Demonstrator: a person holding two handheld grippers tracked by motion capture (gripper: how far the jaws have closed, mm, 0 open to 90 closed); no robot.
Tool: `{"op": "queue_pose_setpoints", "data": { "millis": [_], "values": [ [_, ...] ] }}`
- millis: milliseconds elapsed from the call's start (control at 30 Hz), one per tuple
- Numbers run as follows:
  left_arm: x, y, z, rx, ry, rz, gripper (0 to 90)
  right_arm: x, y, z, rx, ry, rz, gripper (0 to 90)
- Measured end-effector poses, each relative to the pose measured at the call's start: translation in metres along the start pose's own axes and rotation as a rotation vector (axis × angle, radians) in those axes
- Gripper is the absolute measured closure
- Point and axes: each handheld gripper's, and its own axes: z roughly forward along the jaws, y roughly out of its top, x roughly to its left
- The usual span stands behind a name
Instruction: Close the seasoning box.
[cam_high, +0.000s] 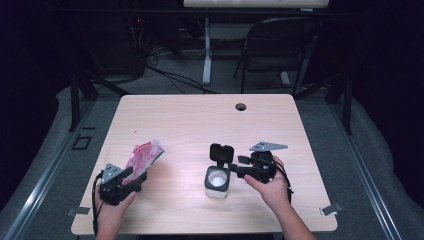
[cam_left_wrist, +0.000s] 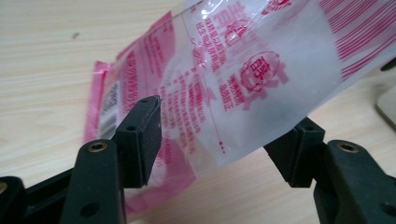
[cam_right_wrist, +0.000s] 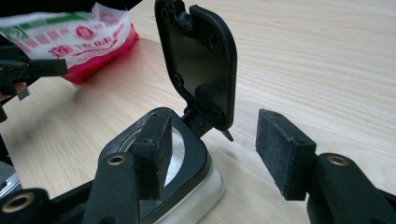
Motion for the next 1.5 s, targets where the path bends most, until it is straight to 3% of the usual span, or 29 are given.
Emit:
{"op": "queue_pose_setpoints", "data": {
  "millis": [133,433,1133,1500],
  "values": [
    [-0.007,-0.003,0.005,0.033,-0.018,0.015,38.7,-0.001,0.000,0.000,0.006,-0.010,-0.002,46.0],
    [-0.018,-0.010,0.016,0.094,-0.015,0.070,38.3,-0.003,0.000,-0.001,0.009,-0.017,-0.018,47.6],
    [-0.051,-0.021,0.010,0.100,-0.077,0.134,36.1,-0.007,0.018,0.002,-0.042,0.015,-0.010,48.0],
    [-0.048,-0.024,0.004,0.097,-0.066,0.112,36.1,-0.005,0.026,0.006,-0.055,0.023,-0.021,50.7]
  ]
}}
